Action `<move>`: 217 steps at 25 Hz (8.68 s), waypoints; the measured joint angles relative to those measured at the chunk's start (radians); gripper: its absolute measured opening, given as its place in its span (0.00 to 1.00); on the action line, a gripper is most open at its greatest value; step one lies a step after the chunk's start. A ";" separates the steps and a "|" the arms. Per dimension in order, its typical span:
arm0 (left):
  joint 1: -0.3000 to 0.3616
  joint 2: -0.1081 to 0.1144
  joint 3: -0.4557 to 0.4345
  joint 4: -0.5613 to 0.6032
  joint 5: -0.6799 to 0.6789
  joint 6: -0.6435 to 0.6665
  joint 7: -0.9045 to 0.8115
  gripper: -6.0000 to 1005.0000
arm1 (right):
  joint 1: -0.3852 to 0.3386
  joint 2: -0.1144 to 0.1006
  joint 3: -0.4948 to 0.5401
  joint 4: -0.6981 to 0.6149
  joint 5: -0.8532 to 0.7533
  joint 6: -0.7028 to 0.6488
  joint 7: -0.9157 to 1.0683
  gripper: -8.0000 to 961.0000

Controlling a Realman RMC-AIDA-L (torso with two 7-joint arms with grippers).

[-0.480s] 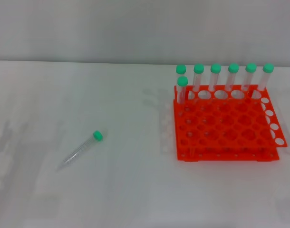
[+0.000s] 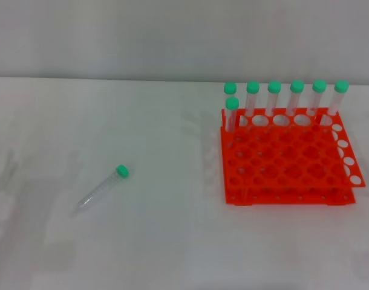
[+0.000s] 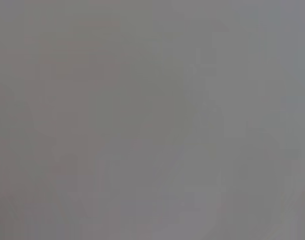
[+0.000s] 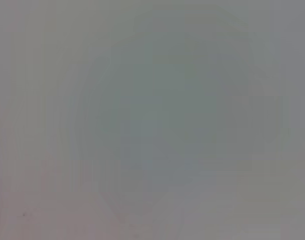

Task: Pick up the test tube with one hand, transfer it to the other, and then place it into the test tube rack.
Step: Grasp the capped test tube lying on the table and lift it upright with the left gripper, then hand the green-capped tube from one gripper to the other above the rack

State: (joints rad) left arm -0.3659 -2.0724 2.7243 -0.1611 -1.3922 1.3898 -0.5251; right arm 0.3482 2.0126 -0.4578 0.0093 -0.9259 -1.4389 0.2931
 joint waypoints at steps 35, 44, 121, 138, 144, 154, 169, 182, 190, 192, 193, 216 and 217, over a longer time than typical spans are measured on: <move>-0.596 0.129 0.126 -0.881 1.418 0.428 -1.157 0.89 | 0.004 -0.001 0.000 -0.028 0.001 -0.002 0.000 0.68; -0.671 0.097 0.126 -0.803 1.606 0.329 -1.170 0.89 | -0.012 -0.002 -0.002 -0.028 -0.001 -0.001 0.000 0.68; -0.843 0.032 0.124 -0.480 1.854 -0.056 -1.275 0.20 | 0.004 -0.002 -0.059 -0.035 -0.014 -0.011 0.023 0.66; -0.706 0.022 0.124 -0.635 1.401 0.437 -0.667 0.20 | -0.104 -0.083 -0.503 -0.408 -0.091 -0.049 0.617 0.66; -0.688 0.023 0.124 -0.651 1.399 0.476 -0.630 0.20 | -0.037 -0.121 -0.520 -0.426 -0.284 -0.181 0.786 0.66; -0.712 0.018 0.124 -0.692 1.386 0.506 -0.615 0.20 | 0.007 -0.068 -0.535 -0.437 -0.375 -0.265 0.832 0.65; -0.801 -0.001 0.124 -0.643 1.397 0.484 -0.642 0.20 | 0.105 0.001 -0.554 -0.369 -0.375 -0.195 0.838 0.65; -0.836 -0.002 0.124 -0.498 1.421 0.390 -0.641 0.20 | 0.205 0.014 -0.555 -0.286 -0.365 -0.167 0.817 0.65; -0.862 -0.002 0.124 -0.436 1.423 0.352 -0.638 0.20 | 0.225 0.015 -0.556 -0.272 -0.364 -0.155 0.814 0.65; -0.865 -0.001 0.124 -0.431 1.425 0.345 -0.638 0.20 | 0.224 0.015 -0.555 -0.272 -0.364 -0.152 0.813 0.65; -0.866 -0.002 0.124 -0.429 1.426 0.343 -0.638 0.20 | 0.223 0.015 -0.554 -0.272 -0.362 -0.151 0.812 0.65; -0.874 -0.003 0.124 -0.362 1.449 0.286 -0.645 0.20 | 0.222 0.015 -0.564 -0.268 -0.352 -0.142 0.787 0.50; -0.874 -0.003 0.124 -0.358 1.449 0.286 -0.645 0.20 | 0.222 0.015 -0.564 -0.268 -0.352 -0.142 0.787 0.50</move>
State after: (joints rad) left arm -1.2402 -2.0755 2.8486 -0.5195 0.0573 1.6759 -1.1702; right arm 0.5697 2.0279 -1.0216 -0.2591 -1.2777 -1.5807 1.0797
